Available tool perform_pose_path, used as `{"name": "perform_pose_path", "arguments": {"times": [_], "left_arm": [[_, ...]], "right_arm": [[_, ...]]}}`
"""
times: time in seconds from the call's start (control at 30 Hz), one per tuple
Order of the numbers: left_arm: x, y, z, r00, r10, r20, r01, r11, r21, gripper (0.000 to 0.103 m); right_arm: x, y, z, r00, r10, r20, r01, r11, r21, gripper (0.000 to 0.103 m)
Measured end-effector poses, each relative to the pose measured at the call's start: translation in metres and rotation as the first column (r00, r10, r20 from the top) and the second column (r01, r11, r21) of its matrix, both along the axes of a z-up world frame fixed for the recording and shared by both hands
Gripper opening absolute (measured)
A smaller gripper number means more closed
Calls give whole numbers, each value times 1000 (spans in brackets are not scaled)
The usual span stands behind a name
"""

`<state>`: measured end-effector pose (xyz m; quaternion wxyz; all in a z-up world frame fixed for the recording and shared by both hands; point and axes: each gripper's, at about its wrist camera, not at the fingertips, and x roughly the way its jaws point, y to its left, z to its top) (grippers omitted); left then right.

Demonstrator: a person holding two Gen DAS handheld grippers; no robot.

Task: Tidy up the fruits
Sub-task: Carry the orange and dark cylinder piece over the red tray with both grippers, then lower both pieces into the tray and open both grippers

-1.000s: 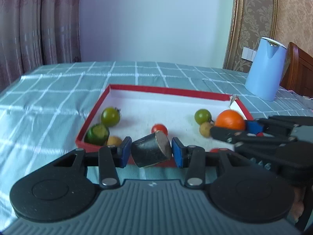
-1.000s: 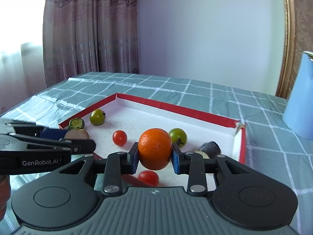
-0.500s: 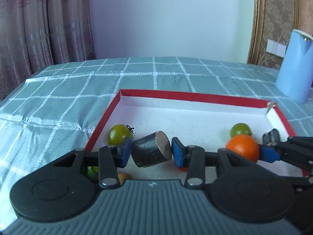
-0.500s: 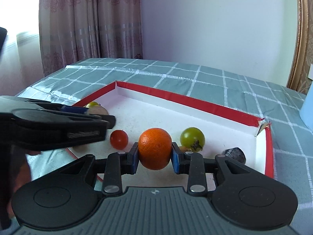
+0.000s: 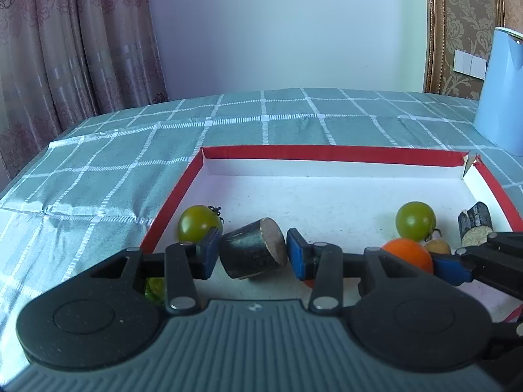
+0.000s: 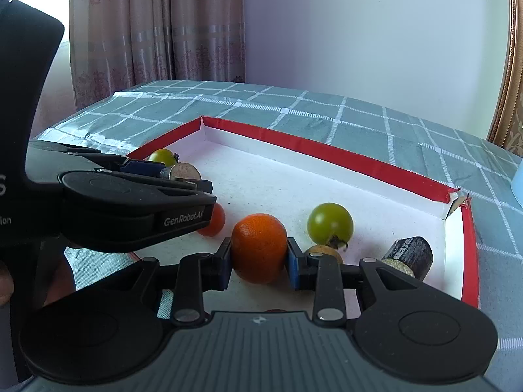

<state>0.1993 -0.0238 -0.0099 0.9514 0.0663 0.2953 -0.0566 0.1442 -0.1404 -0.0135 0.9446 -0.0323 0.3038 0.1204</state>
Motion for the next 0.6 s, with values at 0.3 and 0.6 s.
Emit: {"name": "perform_pose_path", "arguments": {"times": [0.3,0.6], "left_arm": [[5,11,-4,999,33,-34,-35,998,-50,42],[-17,4,1,997,35,64,-34,999,-13,90]], "right_arm": [[-2,-2,0,1000,-9,6,9,1000,14,33],[-23,-6,7,996,-17,88,14,999,33,80]]}}
